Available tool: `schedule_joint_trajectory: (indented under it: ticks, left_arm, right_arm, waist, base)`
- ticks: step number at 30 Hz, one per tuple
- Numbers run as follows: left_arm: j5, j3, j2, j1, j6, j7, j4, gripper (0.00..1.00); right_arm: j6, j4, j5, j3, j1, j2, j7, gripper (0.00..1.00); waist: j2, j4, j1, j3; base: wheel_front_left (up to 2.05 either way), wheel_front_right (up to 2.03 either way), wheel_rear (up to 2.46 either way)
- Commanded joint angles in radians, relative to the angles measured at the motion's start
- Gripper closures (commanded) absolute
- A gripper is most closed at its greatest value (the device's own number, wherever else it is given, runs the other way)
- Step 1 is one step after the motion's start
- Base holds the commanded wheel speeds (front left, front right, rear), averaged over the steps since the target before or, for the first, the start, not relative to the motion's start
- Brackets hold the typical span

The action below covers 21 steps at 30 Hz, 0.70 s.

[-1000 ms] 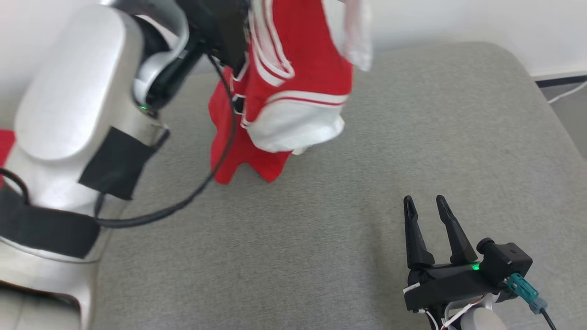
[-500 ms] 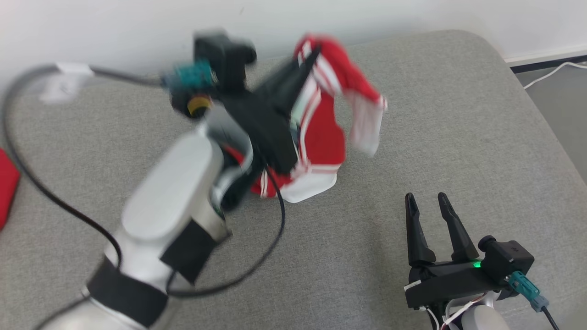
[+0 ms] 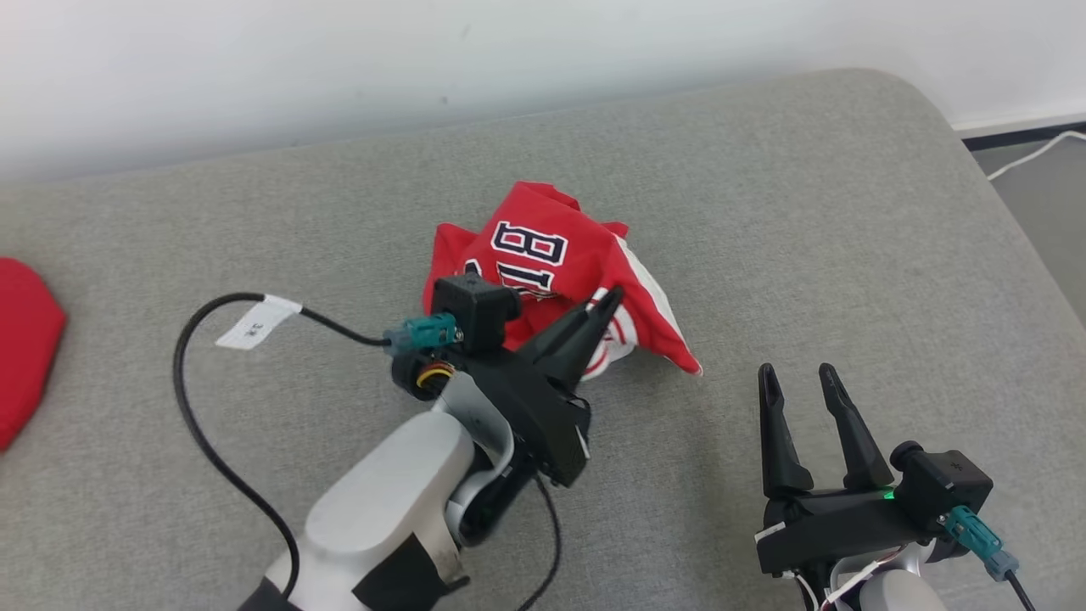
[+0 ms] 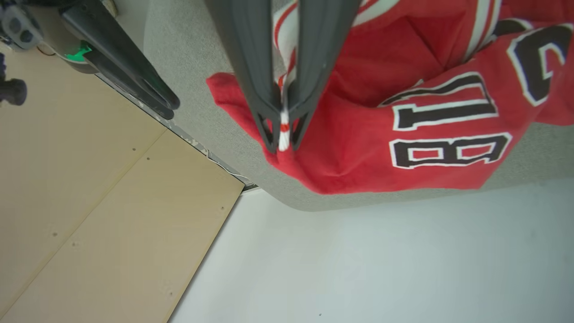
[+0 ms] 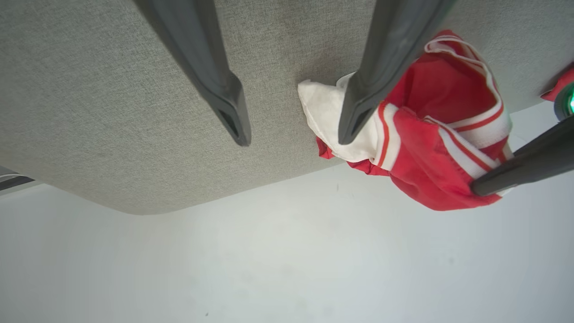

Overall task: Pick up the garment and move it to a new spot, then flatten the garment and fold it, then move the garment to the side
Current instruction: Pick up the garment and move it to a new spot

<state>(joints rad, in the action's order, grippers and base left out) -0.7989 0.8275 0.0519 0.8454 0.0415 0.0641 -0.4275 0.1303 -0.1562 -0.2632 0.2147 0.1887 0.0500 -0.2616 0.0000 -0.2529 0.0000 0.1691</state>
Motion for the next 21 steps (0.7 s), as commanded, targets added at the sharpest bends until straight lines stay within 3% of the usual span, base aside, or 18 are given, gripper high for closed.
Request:
schedule_joint_trajectory:
  ticks: [1, 9, 13, 21]
  left_arm:
    - [-0.027, 0.012, -0.002, -0.009, -0.008, 0.028, 0.019, 0.00]
    - [-0.056, 0.065, -0.001, -0.028, -0.056, 0.154, 0.088, 0.00]
    - [0.019, 0.048, 0.003, -0.045, -0.107, 0.190, 0.101, 0.00]
    - [0.181, -0.068, 0.085, -0.148, -0.199, 0.201, 0.194, 0.00]
  right_arm:
    - [0.001, -0.003, 0.010, 0.001, -0.011, 0.001, -0.005, 0.00]
    - [0.001, -0.008, 0.015, -0.010, -0.022, 0.001, -0.005, 0.00]
    - [0.001, -0.006, 0.018, -0.017, -0.036, 0.001, -0.003, 0.00]
    - [0.001, 0.003, 0.026, -0.027, -0.059, 0.001, 0.007, 0.00]
  waist:
    - [0.0000, 0.011, 0.0000, -0.009]
    - [0.0000, 0.043, 0.0000, -0.041]
    - [0.0000, 0.060, 0.0000, -0.053]
    - [0.0000, 0.089, 0.0000, -0.062]
  base:
    - [0.00, 0.00, 0.00]
    - [0.00, 0.00, 0.00]
    - [0.00, 0.00, 0.00]
    - [0.00, 0.00, 0.00]
